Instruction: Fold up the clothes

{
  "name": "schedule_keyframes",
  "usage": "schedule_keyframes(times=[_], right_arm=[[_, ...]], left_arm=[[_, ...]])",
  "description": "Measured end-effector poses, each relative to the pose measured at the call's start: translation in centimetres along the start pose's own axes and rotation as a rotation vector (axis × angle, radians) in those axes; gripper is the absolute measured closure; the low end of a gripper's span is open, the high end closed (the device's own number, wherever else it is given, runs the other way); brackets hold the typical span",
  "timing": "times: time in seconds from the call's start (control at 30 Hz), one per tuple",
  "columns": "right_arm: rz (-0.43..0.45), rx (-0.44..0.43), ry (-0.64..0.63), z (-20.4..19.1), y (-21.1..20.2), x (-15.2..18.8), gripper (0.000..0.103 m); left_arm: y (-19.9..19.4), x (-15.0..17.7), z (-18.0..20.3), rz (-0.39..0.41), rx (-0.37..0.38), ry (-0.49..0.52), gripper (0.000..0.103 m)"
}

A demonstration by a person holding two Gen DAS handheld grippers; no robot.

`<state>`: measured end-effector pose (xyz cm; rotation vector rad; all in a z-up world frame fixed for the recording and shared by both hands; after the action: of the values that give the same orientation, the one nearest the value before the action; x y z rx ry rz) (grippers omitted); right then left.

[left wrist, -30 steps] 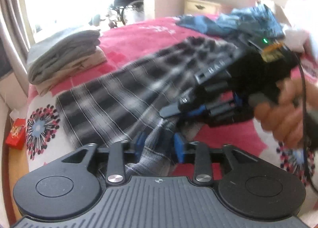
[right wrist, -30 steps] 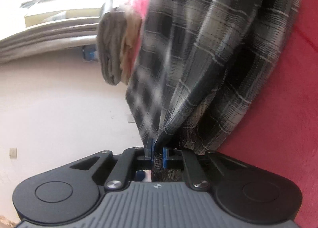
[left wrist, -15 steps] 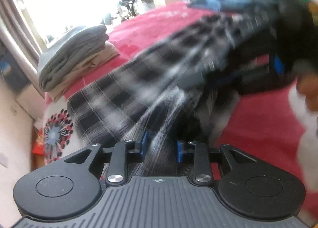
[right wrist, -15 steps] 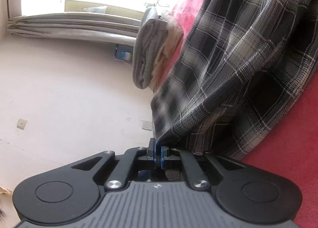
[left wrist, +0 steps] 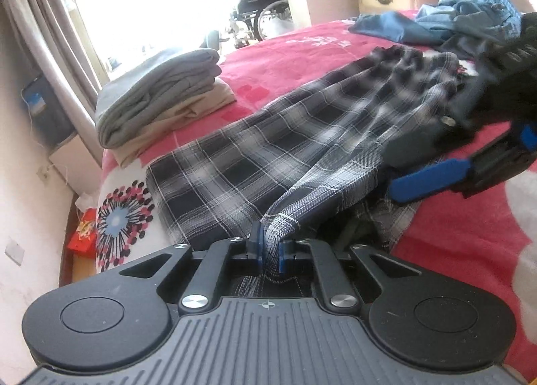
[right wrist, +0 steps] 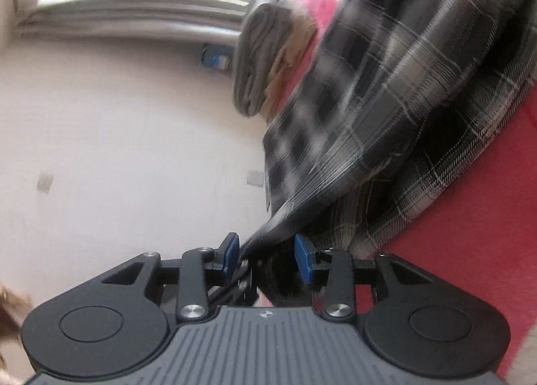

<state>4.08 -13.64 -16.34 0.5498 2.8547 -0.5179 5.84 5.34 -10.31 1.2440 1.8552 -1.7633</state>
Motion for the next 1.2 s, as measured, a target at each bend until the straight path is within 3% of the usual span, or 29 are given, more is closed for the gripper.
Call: schedule_keyframes(times=[0.1,0.23,0.33,0.43,0.73,0.8,0.97,1.1,1.2], right_arm=[[-0.055,0.103,-0.138,-0.4,-0.3,0.9,0.07],[-0.111,0.227,-0.293,-0.3,1.7,2.1,0.089],[-0.111,0.249,-0.36,-0.2,2.4,2.5,0.097],[-0.093,0.228,-0.394,-1.1,2.7,2.3,0.098],[-0.002,0.22,-0.385,-0.6,5.1,0.2,0.099],[0.019,0.257,-0.4,0.0,4.1,0.5,0.099],[0.012,0.289,-0.397,0.0,3.0,0.9,0.097],[-0.025,0.285,-0.334,-0.1,1.8,0.9,0.08],[-0.056,0.235,-0.208,0.0,2.3,0.3,0.071]], left_arm=[[-0.2,-0.2,-0.1,0.01,0.005,-0.008,0.095],[-0.4,-0.3,-0.1,0.018,0.012,-0.007,0.095],[-0.4,-0.3,-0.1,0.021,0.018,-0.006,0.095],[-0.6,-0.3,-0.1,0.025,0.026,-0.007,0.095],[-0.7,0.4,0.3,0.009,0.055,0.014,0.095],[-0.5,0.8,0.5,-0.008,0.06,0.021,0.095],[-0.2,2.4,1.5,-0.035,0.02,0.128,0.086],[-0.1,3.4,2.2,-0.035,-0.018,0.195,0.084],[-0.1,3.5,2.4,-0.032,-0.041,0.218,0.081]])
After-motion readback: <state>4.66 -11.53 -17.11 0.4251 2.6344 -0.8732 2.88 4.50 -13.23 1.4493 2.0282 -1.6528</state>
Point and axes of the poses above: each gripper's, at about its wrist camera, not at the fingertips, and y roughly the way its jaws point, z to its right, x to its underside, the point moved 8 cm from there along y, roughly the way its jaws point, and after that the axes turned 2 degrees about -y, right-handed, at the moved point
